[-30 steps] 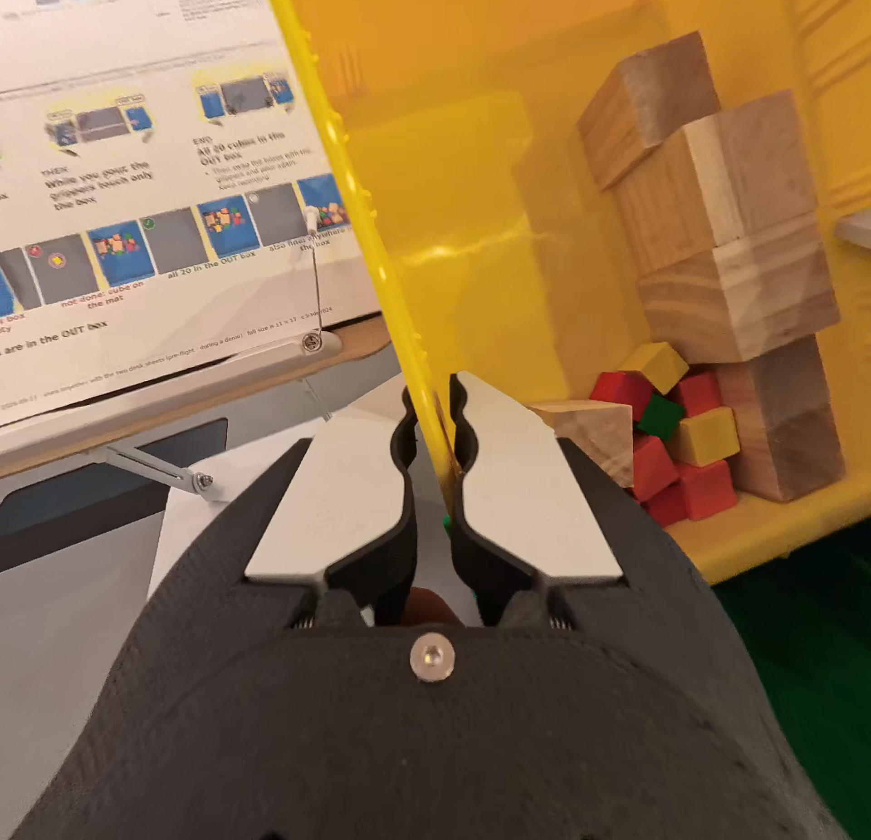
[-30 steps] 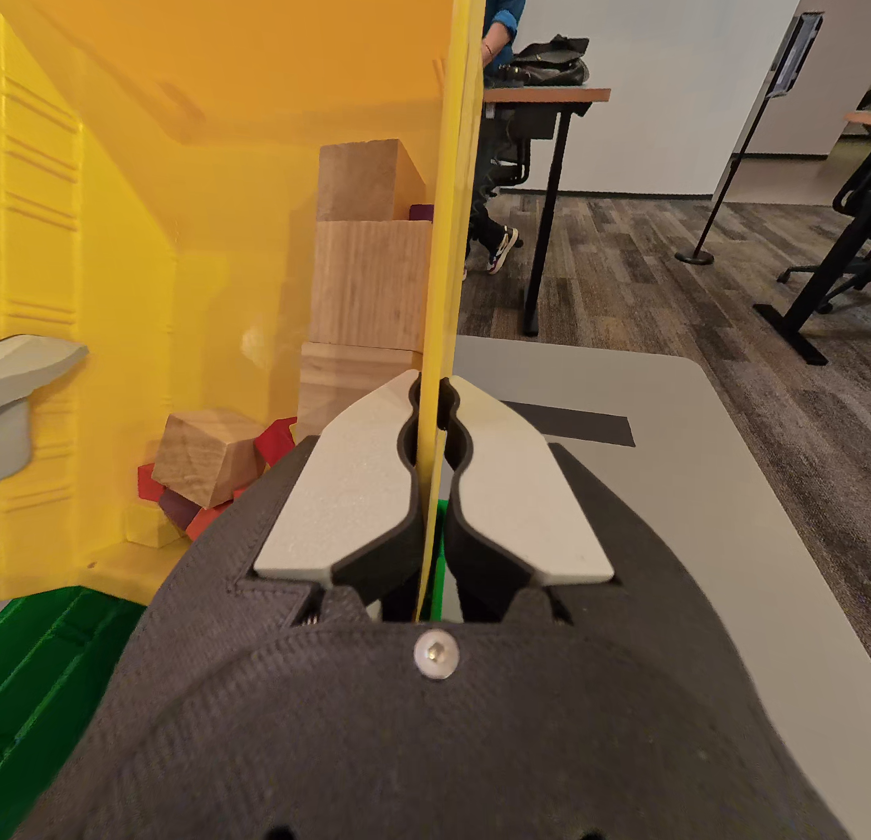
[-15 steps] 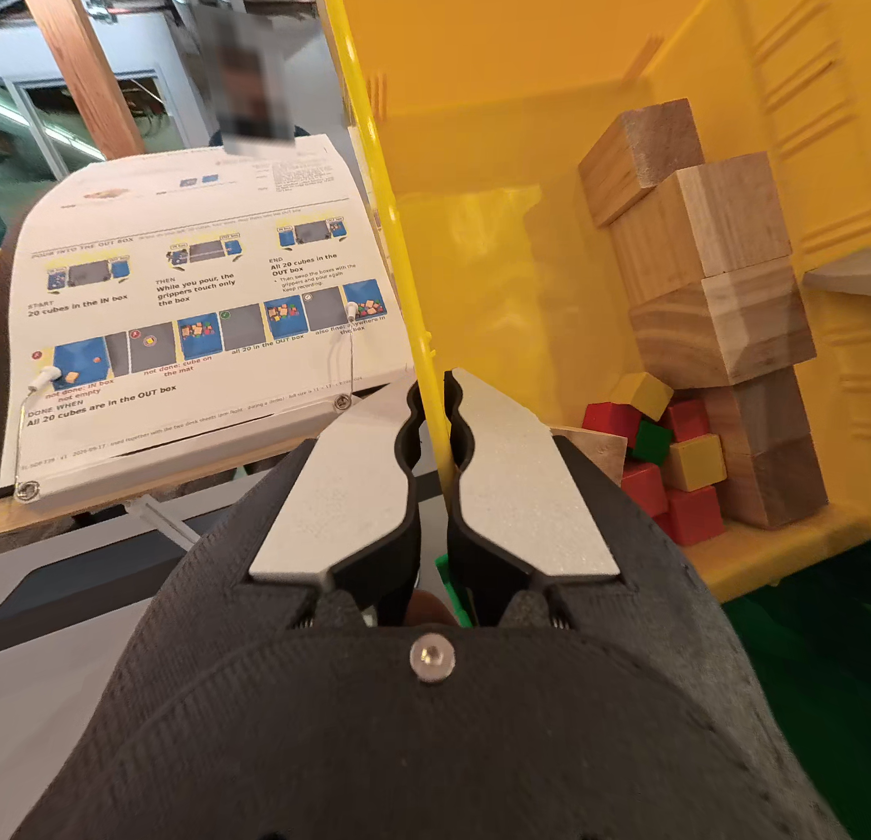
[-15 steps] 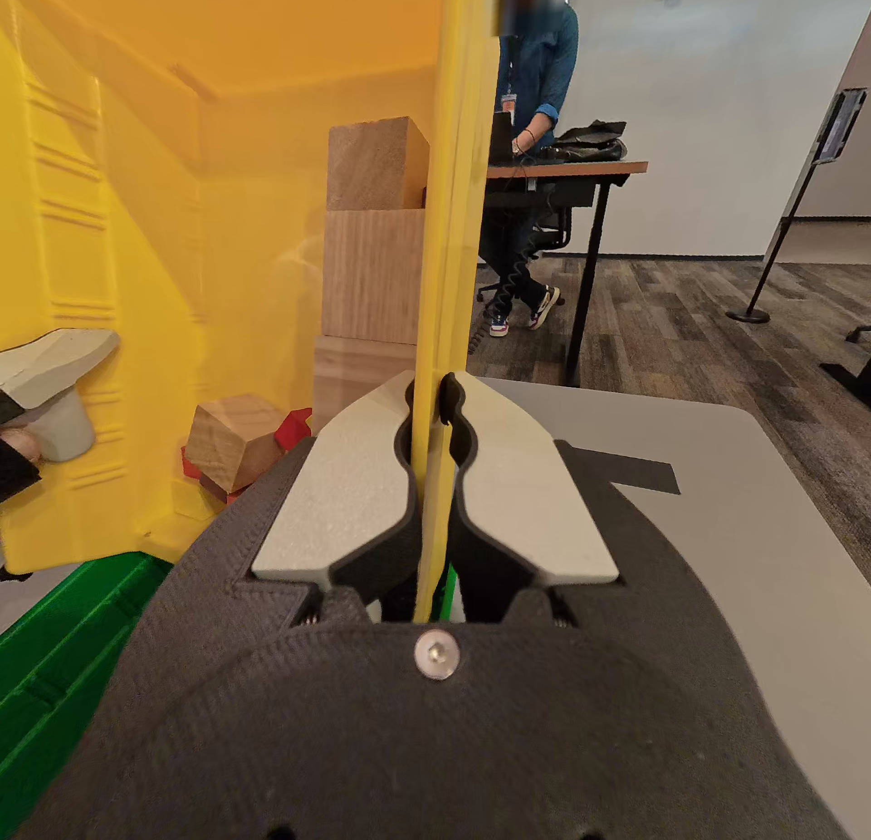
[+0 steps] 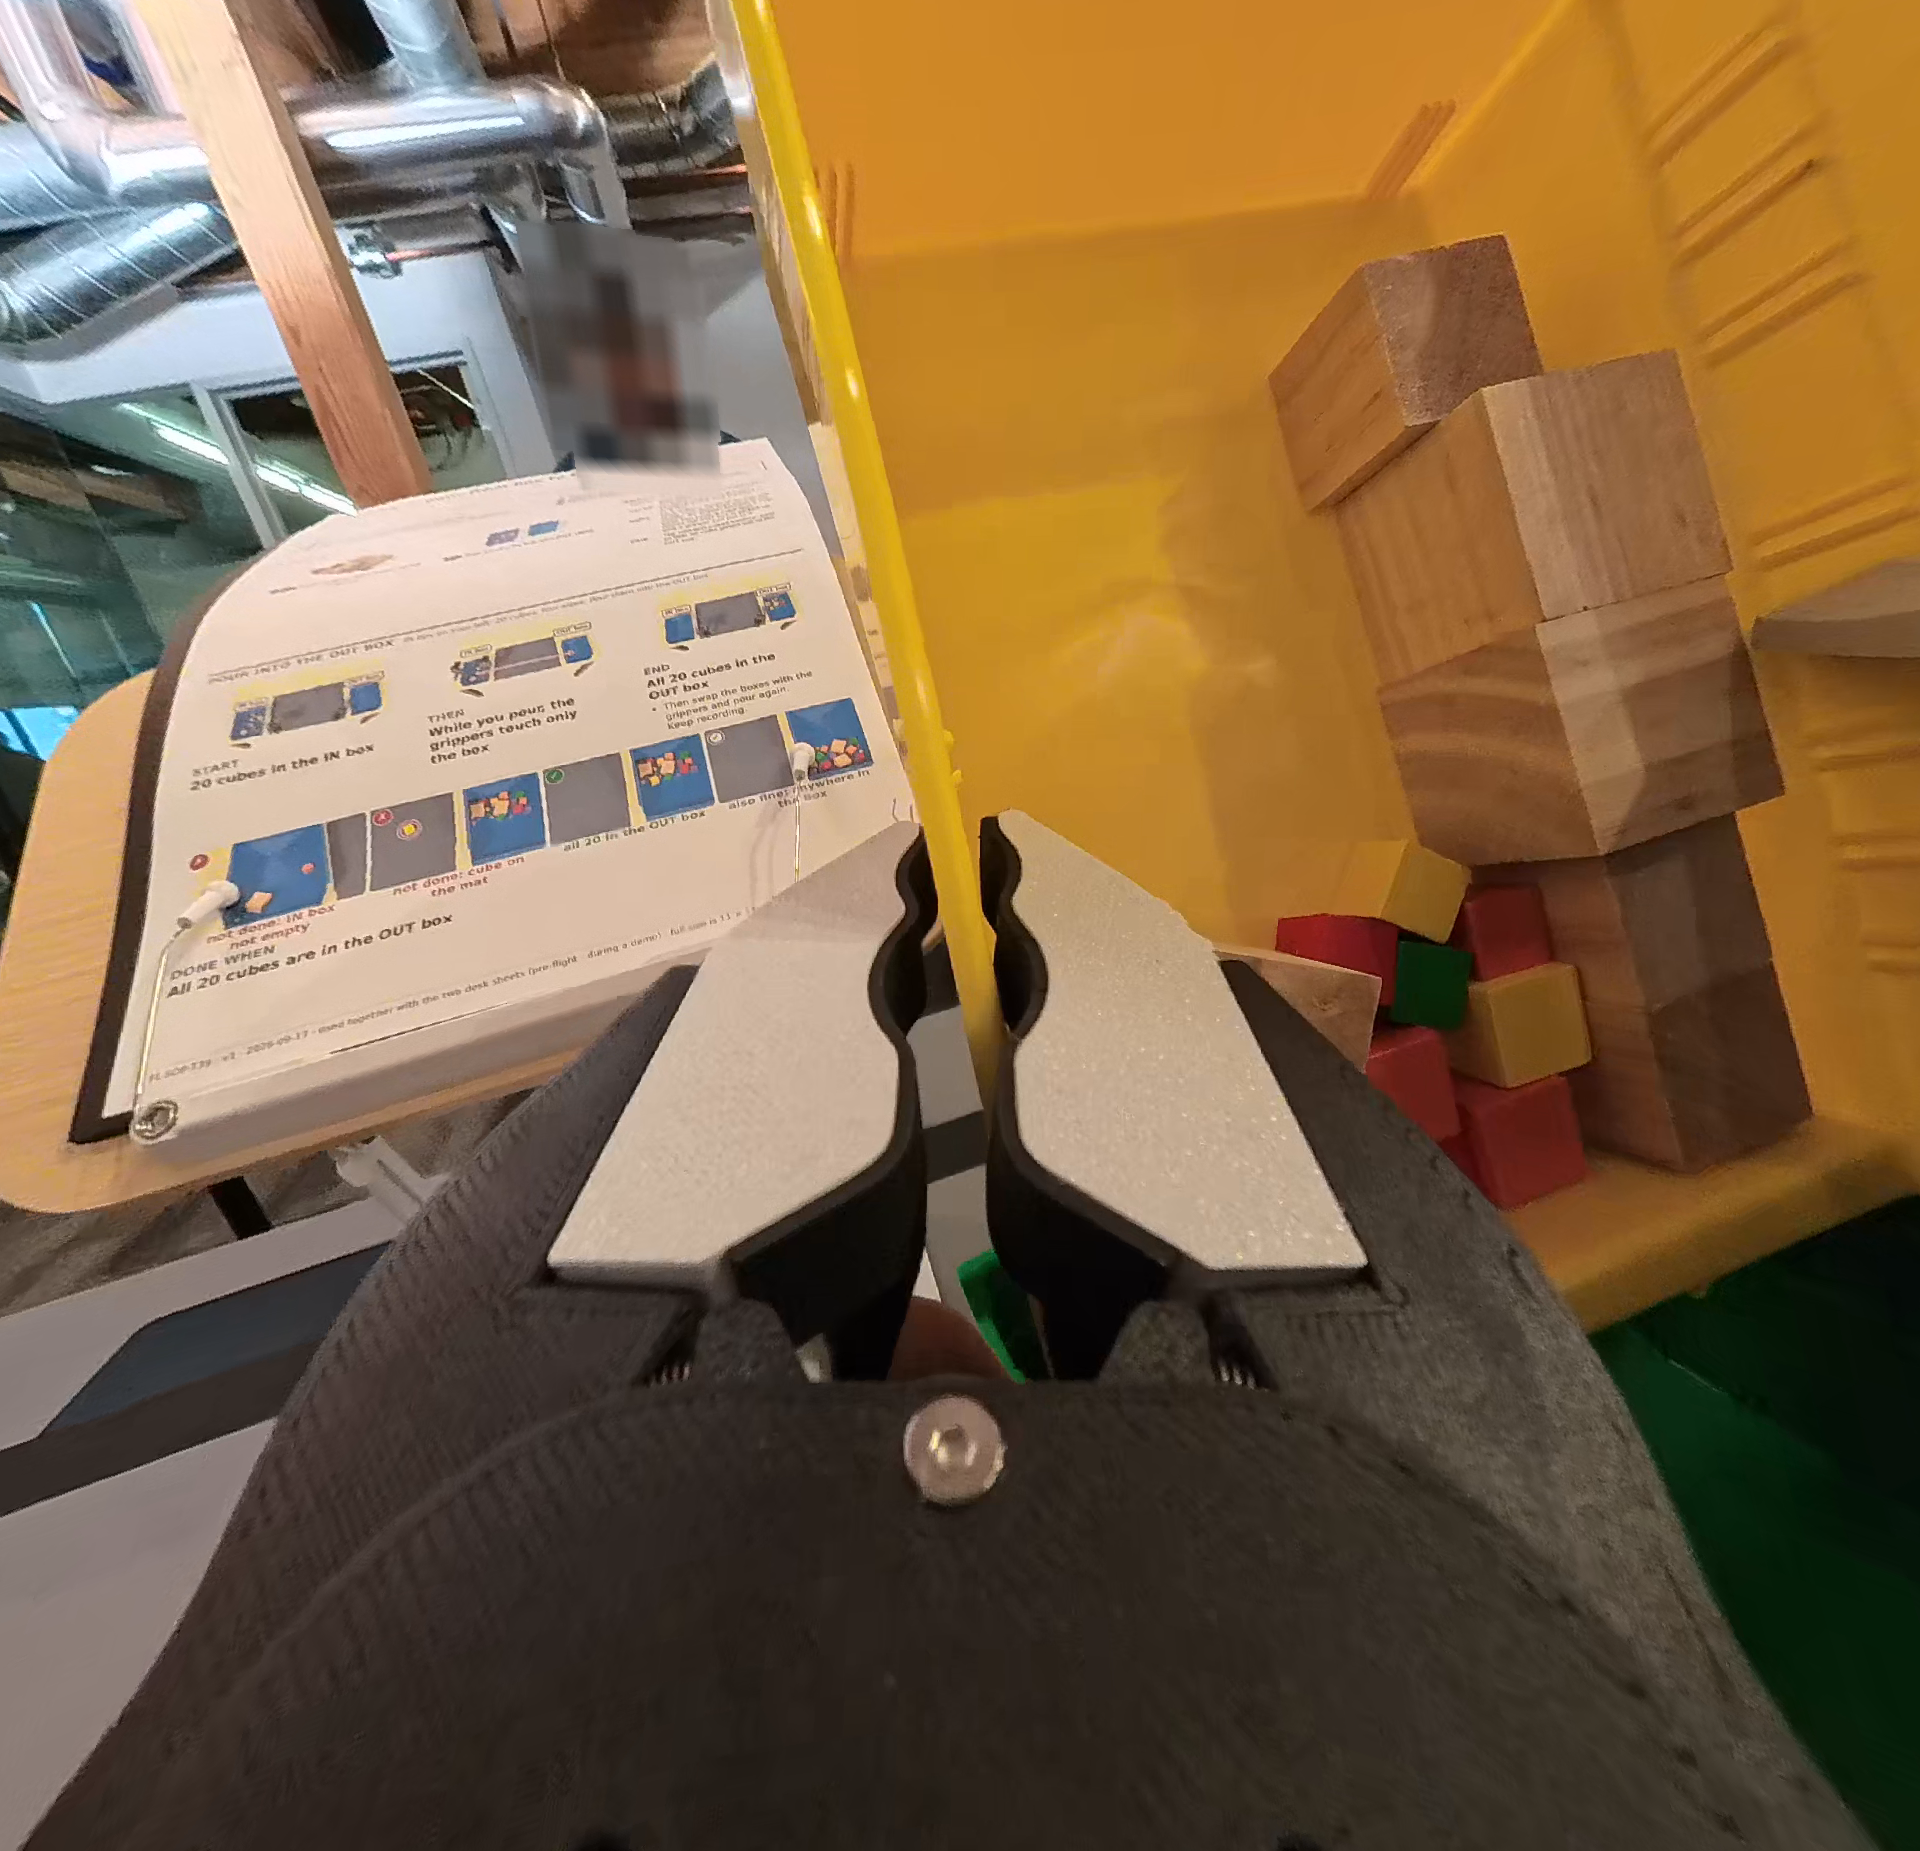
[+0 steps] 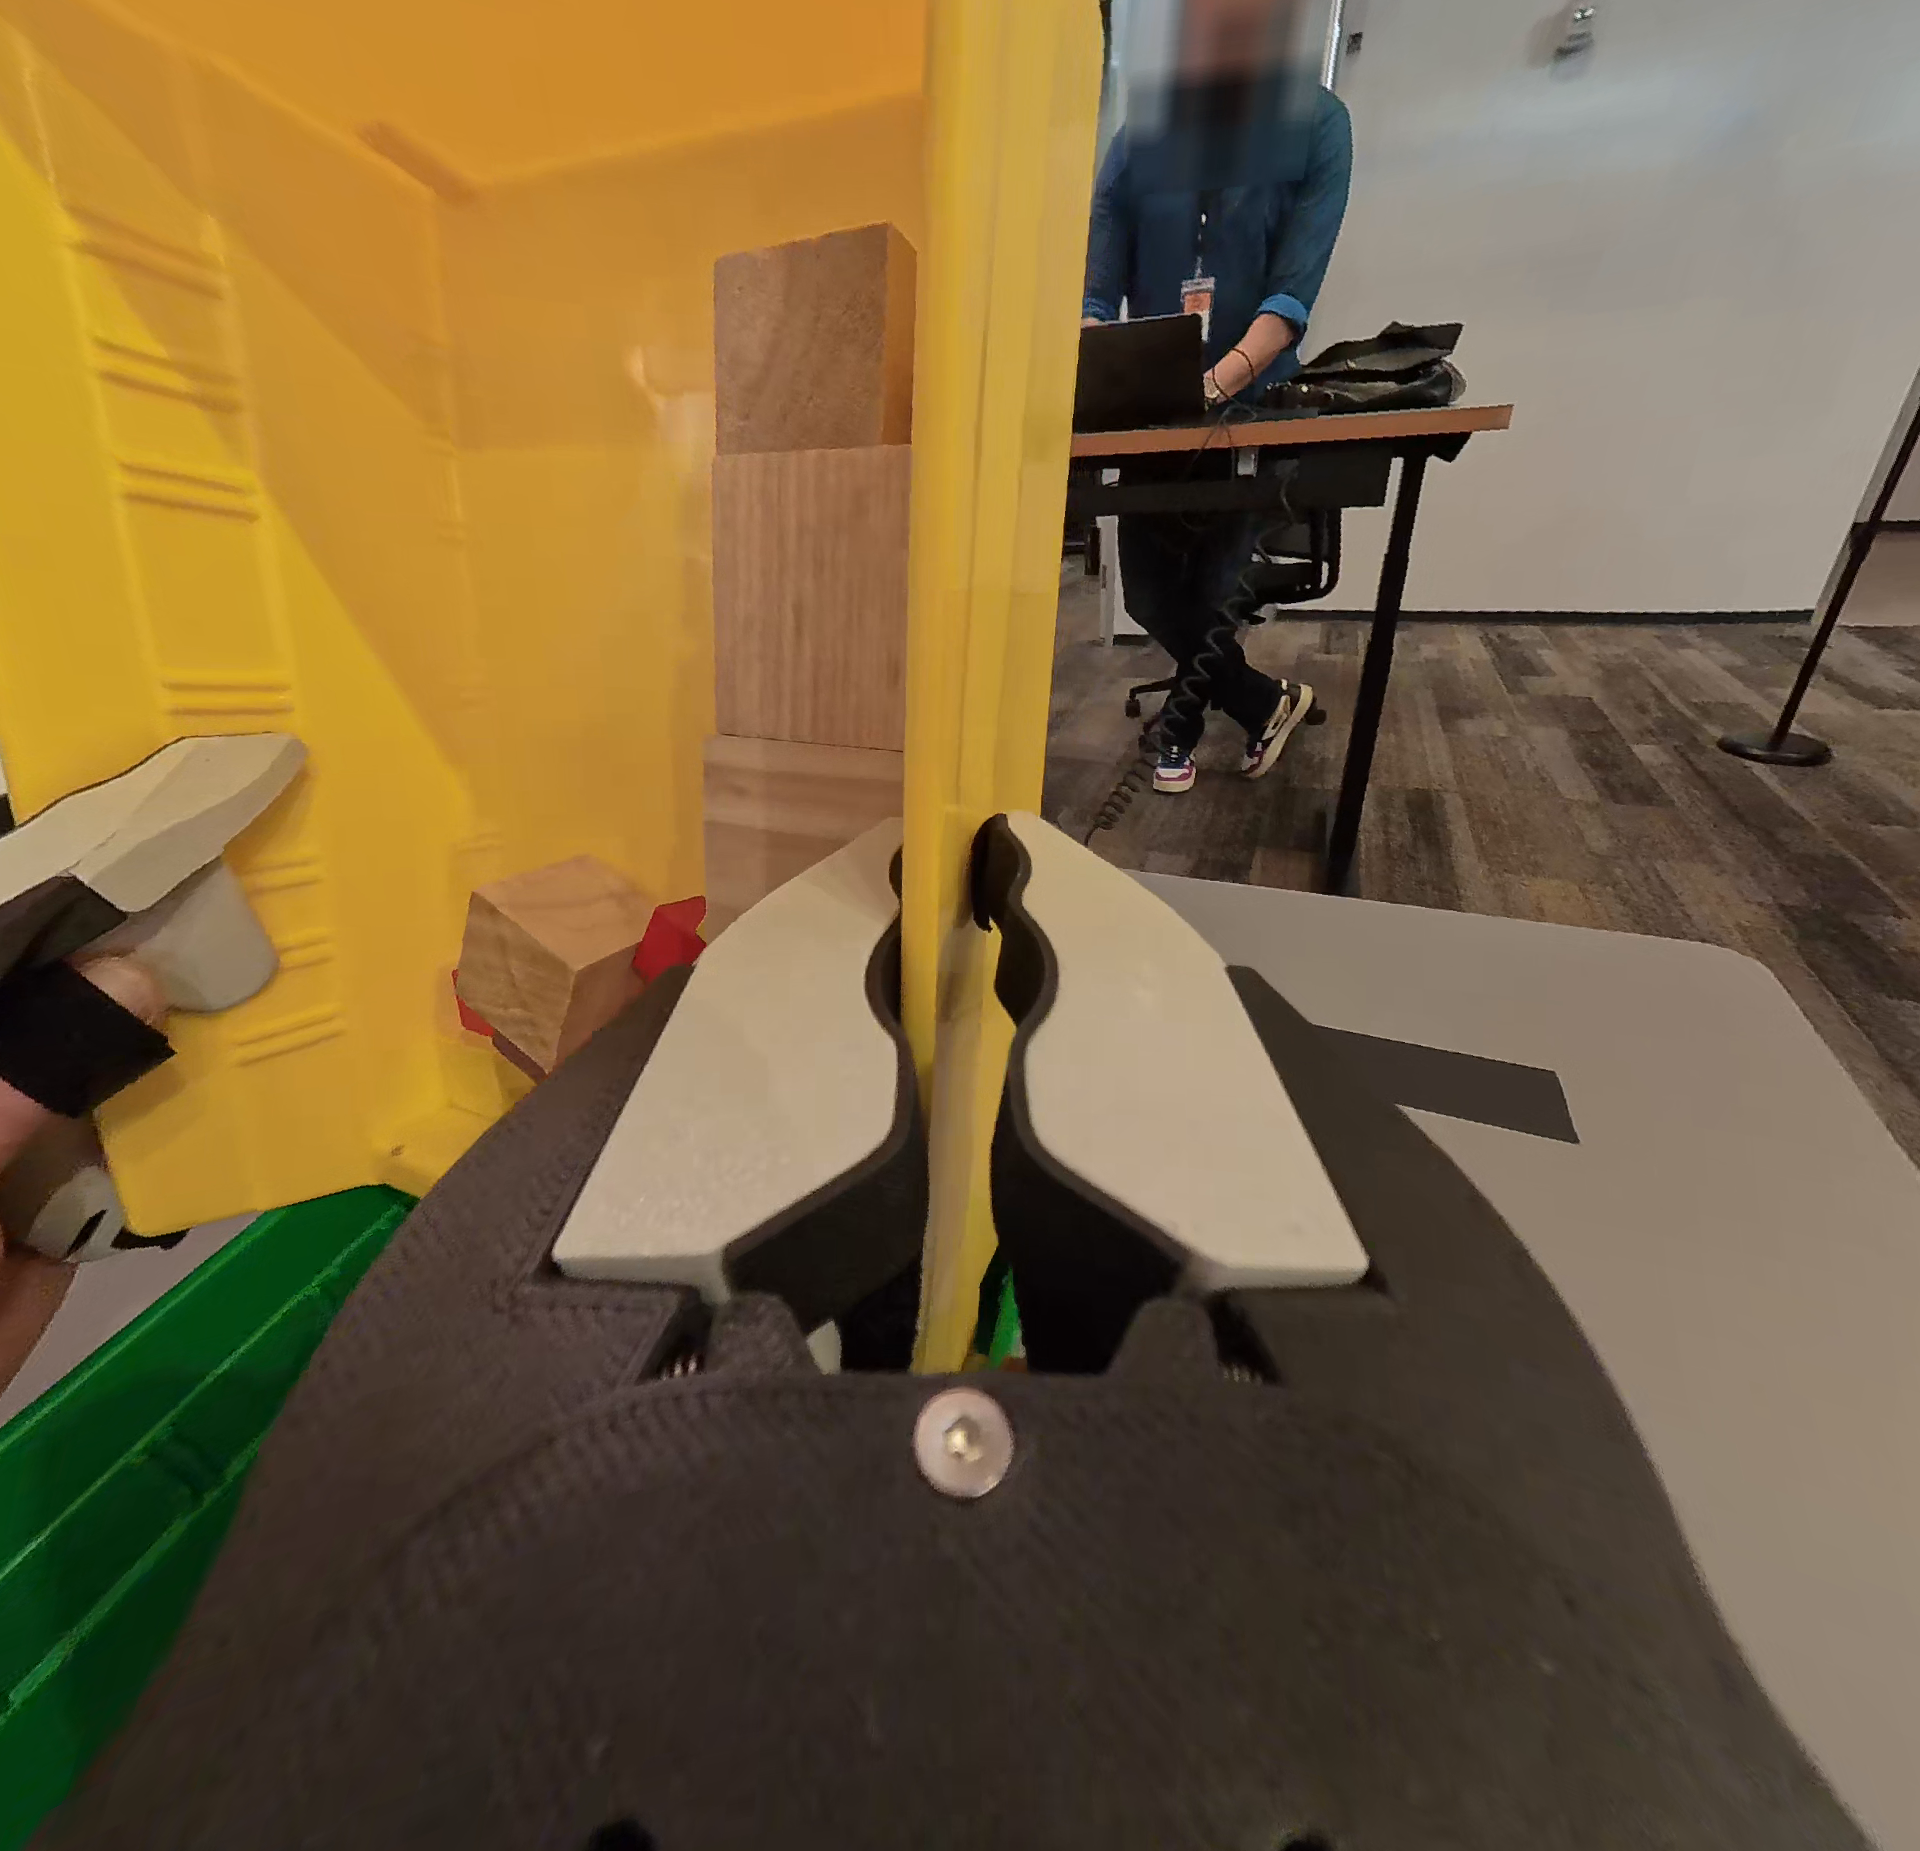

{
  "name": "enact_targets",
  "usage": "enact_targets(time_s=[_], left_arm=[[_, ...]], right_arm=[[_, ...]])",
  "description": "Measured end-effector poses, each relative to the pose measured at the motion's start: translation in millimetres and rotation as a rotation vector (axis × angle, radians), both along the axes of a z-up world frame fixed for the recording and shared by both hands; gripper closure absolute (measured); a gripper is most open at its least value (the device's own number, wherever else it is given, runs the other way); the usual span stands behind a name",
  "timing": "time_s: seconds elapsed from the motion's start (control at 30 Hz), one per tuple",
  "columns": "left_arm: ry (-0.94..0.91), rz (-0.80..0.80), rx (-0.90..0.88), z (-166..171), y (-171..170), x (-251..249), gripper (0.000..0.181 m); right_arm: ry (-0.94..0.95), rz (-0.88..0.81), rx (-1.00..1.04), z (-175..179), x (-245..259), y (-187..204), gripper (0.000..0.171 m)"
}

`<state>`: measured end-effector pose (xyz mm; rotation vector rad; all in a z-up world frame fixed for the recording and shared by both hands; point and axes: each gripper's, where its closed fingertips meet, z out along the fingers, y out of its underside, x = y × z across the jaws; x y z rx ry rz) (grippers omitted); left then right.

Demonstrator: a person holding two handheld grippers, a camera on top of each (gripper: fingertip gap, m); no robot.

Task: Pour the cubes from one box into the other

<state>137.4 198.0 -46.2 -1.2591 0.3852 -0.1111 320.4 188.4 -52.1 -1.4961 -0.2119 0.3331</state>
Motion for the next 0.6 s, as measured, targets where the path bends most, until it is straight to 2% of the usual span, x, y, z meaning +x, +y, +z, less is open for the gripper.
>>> enact_targets(time_s=[0.6], left_arm=[[0.004, 0.019, 0.161, 11.2, -18.5, 10.1, 0.171]], right_arm=[[0.050, 0.124, 0.085, 6.3, 5.9, -7.3, 0.163]])
